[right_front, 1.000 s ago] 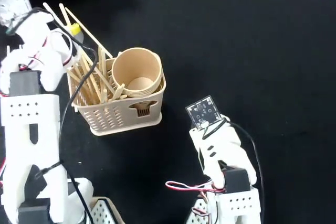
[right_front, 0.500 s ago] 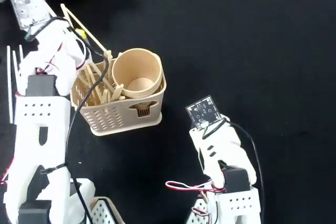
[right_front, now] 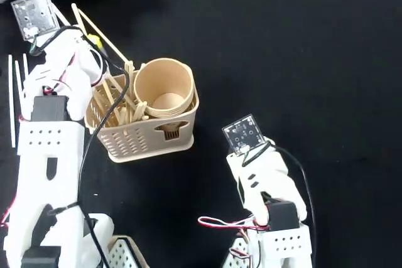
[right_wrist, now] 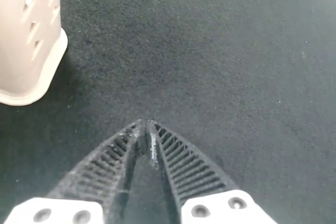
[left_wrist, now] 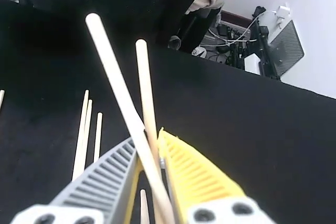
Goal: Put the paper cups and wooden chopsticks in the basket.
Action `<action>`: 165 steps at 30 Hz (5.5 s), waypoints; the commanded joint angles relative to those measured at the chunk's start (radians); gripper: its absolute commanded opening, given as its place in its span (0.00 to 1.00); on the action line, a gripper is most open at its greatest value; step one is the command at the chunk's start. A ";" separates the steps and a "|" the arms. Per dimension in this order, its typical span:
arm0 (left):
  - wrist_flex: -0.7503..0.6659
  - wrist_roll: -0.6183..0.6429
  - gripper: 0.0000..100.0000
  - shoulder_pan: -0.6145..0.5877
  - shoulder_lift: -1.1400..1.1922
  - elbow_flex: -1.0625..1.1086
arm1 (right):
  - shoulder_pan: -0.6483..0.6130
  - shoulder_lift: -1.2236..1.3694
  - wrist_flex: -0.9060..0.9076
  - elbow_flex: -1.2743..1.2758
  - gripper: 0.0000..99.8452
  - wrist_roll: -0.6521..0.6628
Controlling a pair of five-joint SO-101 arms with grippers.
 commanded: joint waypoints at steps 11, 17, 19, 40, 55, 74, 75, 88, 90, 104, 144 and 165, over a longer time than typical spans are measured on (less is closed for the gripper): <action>-0.009 -0.012 0.03 0.019 -0.292 -0.025 | 0.011 -0.081 0.002 -0.004 0.01 0.009; -0.009 -0.009 0.03 0.025 -0.293 -0.039 | 0.011 -0.081 0.002 -0.004 0.01 0.009; -0.011 -0.008 0.03 0.025 -0.296 -0.038 | 0.011 -0.081 0.002 -0.004 0.01 0.009; 0.034 -0.011 0.11 0.027 -0.520 0.059 | 0.011 -0.081 0.002 -0.004 0.01 0.009; 0.031 -0.012 0.16 0.027 -0.743 0.214 | 0.011 -0.081 0.002 -0.004 0.01 0.009; 0.468 -0.348 0.19 -0.496 -0.055 -0.246 | 0.011 -0.081 0.002 -0.004 0.01 0.009; 0.465 -0.382 0.19 -0.527 0.000 -0.259 | 0.011 -0.081 0.002 -0.004 0.01 0.009; 0.482 -0.643 0.23 -0.677 0.784 -0.647 | 0.011 -0.081 0.003 -0.004 0.01 0.009; 0.480 -0.657 0.24 -0.676 0.893 -0.725 | 0.009 -0.081 0.003 -0.004 0.01 0.009; 0.603 -0.660 0.23 -0.661 1.536 -1.337 | 0.009 -0.081 0.003 -0.004 0.01 0.009; 1.022 -0.663 0.03 -0.598 1.510 -1.770 | 0.009 -0.081 0.002 -0.004 0.01 0.011; 1.002 -0.660 0.03 -0.618 1.748 -1.934 | 0.009 -0.081 0.002 -0.004 0.01 0.011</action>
